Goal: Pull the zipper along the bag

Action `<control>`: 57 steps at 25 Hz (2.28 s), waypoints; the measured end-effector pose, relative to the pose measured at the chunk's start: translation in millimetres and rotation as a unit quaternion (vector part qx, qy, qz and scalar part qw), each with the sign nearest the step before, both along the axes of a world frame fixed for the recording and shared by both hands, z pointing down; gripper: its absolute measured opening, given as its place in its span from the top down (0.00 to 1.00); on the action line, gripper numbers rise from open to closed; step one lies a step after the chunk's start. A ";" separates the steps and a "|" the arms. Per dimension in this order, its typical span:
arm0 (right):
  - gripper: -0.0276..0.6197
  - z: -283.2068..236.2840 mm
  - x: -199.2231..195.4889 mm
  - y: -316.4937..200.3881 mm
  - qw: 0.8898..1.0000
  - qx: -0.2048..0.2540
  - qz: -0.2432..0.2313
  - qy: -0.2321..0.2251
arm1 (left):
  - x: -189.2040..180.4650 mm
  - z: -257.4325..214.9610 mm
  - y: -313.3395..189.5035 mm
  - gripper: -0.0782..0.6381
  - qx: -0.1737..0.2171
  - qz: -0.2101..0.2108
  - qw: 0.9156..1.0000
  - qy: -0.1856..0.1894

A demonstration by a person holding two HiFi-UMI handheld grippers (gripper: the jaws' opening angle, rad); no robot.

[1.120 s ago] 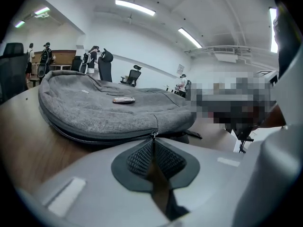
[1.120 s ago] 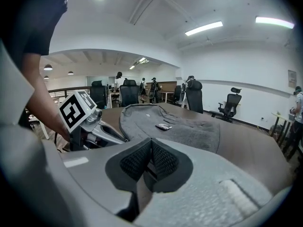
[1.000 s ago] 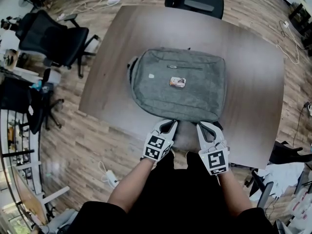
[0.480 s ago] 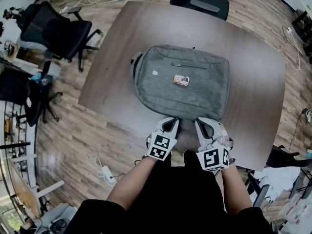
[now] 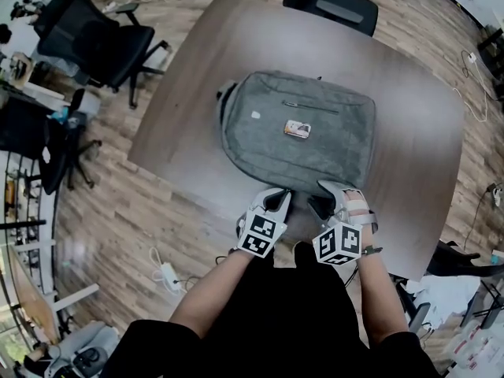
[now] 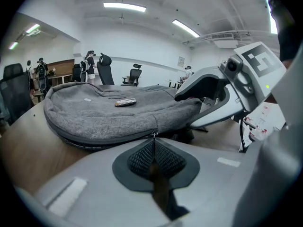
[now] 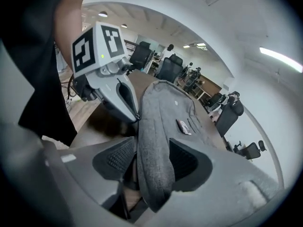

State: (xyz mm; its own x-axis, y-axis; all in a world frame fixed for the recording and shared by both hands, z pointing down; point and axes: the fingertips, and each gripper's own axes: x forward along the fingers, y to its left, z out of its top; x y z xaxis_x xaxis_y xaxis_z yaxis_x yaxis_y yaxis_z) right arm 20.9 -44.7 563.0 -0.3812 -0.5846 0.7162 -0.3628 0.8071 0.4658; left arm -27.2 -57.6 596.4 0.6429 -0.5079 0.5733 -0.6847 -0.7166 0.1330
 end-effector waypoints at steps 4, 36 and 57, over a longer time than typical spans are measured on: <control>0.55 15.3 9.9 -3.5 0.998 -0.018 -0.009 0.053 | 0.7 -0.7 -0.6 0.85 0.001 0.000 1.000 -0.003; 0.79 27.1 38.0 -5.6 0.992 0.006 -0.040 0.116 | -64.0 5.7 -24.7 0.85 0.005 -0.074 0.997 -0.028; 0.77 27.1 150.6 -19.8 0.986 0.039 -0.089 0.139 | -60.7 -18.3 -45.5 0.85 0.056 -0.020 0.996 -0.064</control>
State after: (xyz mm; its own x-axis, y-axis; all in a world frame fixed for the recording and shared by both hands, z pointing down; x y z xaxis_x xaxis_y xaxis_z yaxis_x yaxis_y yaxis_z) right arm 171.4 -64.5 590.0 -0.2790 -0.5838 0.7625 -0.0684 0.8041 0.5906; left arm -87.9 -103.2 578.1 0.5467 -0.5963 0.5879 -0.7189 -0.6942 -0.0355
